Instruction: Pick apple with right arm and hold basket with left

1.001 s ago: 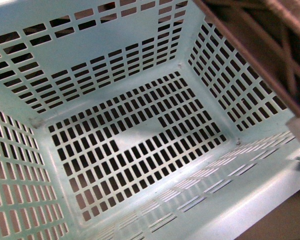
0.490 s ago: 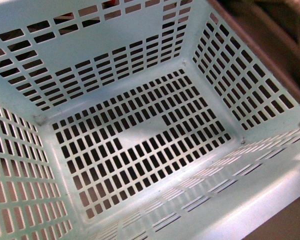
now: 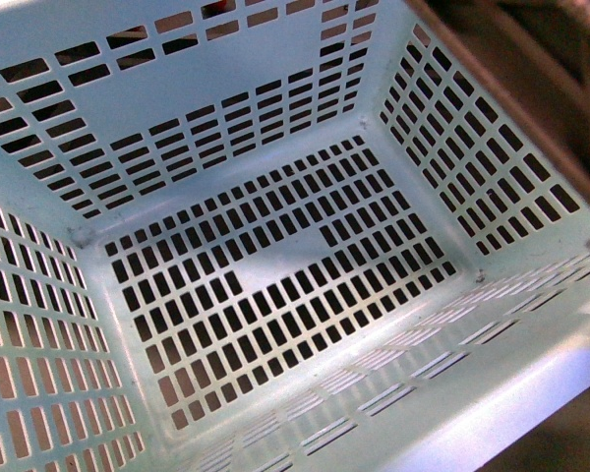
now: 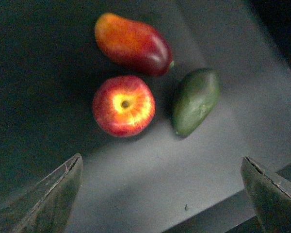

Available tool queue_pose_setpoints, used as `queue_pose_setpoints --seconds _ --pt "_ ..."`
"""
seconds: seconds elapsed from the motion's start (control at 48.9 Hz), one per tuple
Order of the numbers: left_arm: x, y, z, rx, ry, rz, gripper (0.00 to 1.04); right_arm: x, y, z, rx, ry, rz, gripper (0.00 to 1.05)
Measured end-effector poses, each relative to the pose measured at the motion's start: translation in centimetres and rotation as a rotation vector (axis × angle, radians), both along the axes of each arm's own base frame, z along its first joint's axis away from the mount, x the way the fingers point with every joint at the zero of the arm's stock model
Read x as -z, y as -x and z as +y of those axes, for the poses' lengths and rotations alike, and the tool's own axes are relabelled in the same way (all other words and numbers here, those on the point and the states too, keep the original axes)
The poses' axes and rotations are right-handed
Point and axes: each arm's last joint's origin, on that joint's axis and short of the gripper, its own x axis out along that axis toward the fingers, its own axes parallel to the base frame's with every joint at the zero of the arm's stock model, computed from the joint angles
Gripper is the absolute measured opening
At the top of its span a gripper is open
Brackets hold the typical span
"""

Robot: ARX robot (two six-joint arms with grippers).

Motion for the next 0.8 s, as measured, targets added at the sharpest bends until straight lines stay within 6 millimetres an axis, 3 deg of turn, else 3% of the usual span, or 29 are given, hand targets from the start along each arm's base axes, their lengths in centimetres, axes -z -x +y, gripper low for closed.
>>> queue_pose_setpoints --seconds 0.163,0.327,0.797 --pt "0.0 0.0 0.0 -0.003 -0.002 -0.001 0.07 3.9 -1.9 0.0 -0.027 -0.043 0.108 0.96" --pt "0.0 0.0 0.0 0.001 0.0 0.0 0.07 5.8 -3.4 -0.2 -0.045 -0.065 0.138 0.96" --pt "0.0 0.0 0.0 0.0 -0.001 -0.001 0.07 8.6 -8.3 -1.5 -0.049 -0.084 0.149 0.96"
